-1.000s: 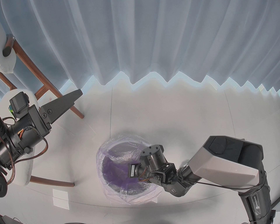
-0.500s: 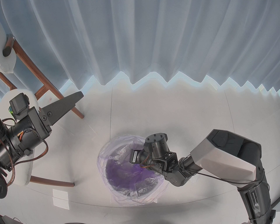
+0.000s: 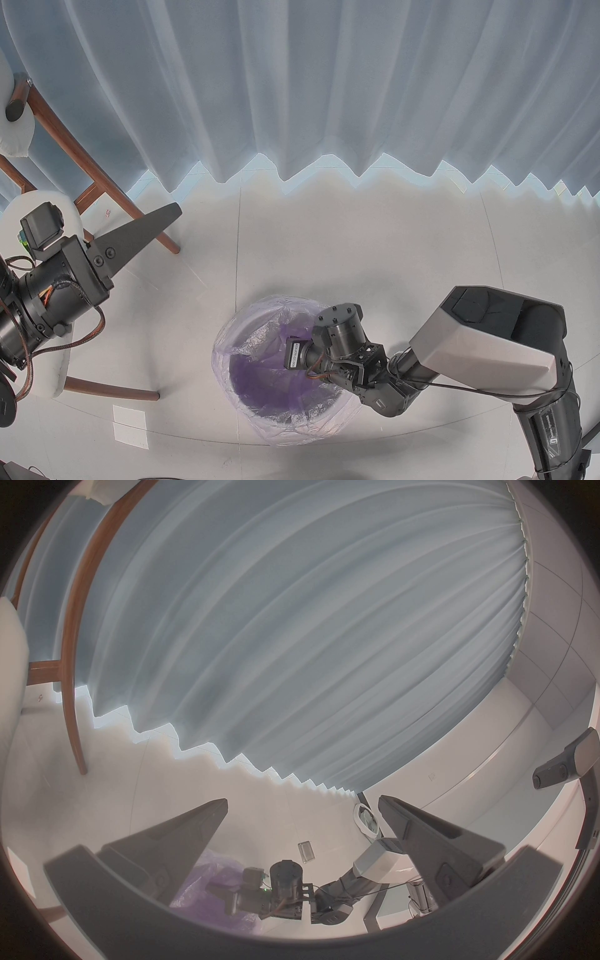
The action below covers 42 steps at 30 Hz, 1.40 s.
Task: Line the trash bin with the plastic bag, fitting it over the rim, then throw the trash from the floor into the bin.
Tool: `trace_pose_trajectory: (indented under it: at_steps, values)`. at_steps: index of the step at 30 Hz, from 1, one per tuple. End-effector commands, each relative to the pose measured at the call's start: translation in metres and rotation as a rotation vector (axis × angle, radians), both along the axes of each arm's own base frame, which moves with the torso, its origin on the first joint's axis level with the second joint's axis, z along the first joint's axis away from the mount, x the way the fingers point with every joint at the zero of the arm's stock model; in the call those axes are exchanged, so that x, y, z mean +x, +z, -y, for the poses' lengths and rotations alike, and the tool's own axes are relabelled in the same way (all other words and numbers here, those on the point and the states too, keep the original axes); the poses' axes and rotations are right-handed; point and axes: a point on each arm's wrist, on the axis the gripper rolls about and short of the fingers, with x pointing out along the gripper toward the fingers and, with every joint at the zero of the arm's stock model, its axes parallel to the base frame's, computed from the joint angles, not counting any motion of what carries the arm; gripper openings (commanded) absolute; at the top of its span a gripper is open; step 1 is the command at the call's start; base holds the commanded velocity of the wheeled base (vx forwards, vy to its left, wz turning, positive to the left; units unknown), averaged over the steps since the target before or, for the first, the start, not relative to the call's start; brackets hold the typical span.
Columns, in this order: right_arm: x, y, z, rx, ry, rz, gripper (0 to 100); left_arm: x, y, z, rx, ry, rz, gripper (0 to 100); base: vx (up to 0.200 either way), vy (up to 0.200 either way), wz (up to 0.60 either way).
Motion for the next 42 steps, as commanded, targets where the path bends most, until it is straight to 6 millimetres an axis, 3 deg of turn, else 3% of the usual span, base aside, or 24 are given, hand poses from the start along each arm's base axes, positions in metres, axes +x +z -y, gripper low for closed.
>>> trace_pose_trajectory:
  at_steps: [1,9,13,23,33,38,42]
  values:
    - [-0.027,0.002,0.013,-0.082,0.043,-0.026,0,0.0,0.0,0.0,0.0,-0.001,0.0,100,0.0,0.0,0.0]
    - [-0.052,-0.024,0.02,-0.208,0.11,-0.074,0,-0.001,0.0,0.002,0.002,-0.011,0.004,100,0.0,0.0,0.0]
    - [-0.053,-0.026,0.019,-0.219,0.12,-0.072,0,-0.001,0.0,0.002,0.002,-0.011,0.002,100,0.0,0.0,0.0]
    - [-0.029,0.01,-0.007,-0.058,0.106,0.079,0,-0.001,-0.001,0.002,0.003,-0.014,0.001,100,0.0,0.0,0.0]
    - [-0.015,0.013,-0.024,-0.001,0.101,0.133,0,-0.002,-0.001,0.003,0.004,-0.02,-0.002,100,0.0,0.0,0.0]
    - [-0.018,0.014,-0.022,0.003,0.098,0.12,0,-0.002,-0.001,0.004,0.004,-0.022,-0.002,100,0.0,0.0,0.0]
    - [-0.049,0.051,-0.007,0.088,0.091,0.122,0,-0.001,0.001,0.004,-0.001,-0.02,0.005,100,0.0,0.0,0.0]
